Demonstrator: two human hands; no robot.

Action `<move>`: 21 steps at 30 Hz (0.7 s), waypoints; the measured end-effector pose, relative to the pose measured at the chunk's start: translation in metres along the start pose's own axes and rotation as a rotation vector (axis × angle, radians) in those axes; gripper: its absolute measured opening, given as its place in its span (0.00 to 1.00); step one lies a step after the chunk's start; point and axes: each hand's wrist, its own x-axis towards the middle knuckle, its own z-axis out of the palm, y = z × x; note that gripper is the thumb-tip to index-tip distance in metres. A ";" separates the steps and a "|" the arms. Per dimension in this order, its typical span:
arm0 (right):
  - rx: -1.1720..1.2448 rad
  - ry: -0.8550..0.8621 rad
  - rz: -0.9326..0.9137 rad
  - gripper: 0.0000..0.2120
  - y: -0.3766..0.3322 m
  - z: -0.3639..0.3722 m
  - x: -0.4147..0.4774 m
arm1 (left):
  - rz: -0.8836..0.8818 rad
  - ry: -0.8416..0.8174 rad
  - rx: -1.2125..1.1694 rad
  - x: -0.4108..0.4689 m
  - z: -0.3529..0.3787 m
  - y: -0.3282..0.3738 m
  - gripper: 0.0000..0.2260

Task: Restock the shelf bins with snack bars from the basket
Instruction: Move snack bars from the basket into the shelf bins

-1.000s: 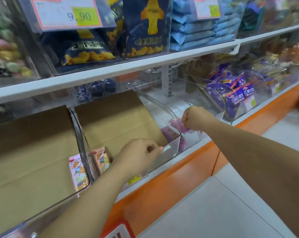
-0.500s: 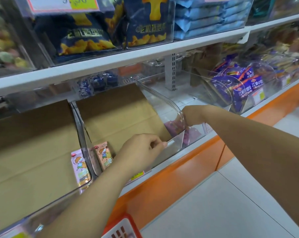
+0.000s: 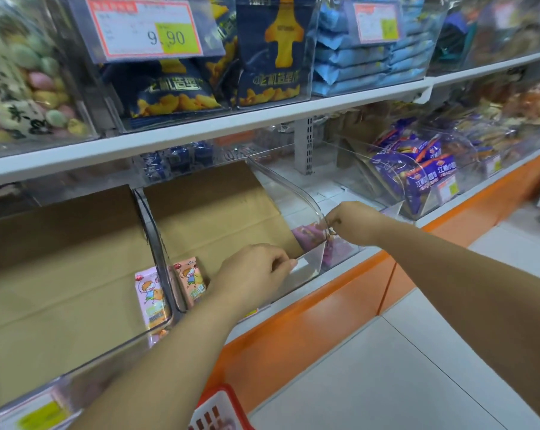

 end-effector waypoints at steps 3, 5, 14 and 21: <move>0.121 0.306 -0.012 0.16 -0.002 0.014 -0.046 | 0.107 0.153 0.234 -0.009 0.002 0.003 0.12; 0.237 0.430 -0.074 0.14 -0.012 0.026 -0.078 | 0.185 0.288 0.244 -0.027 0.005 0.004 0.15; 0.232 -0.069 -0.344 0.08 -0.071 0.140 -0.148 | 0.222 0.345 0.074 -0.177 0.049 -0.067 0.11; 0.148 -0.450 -0.340 0.11 -0.105 0.209 -0.167 | -0.230 -0.133 0.017 -0.257 0.099 -0.119 0.13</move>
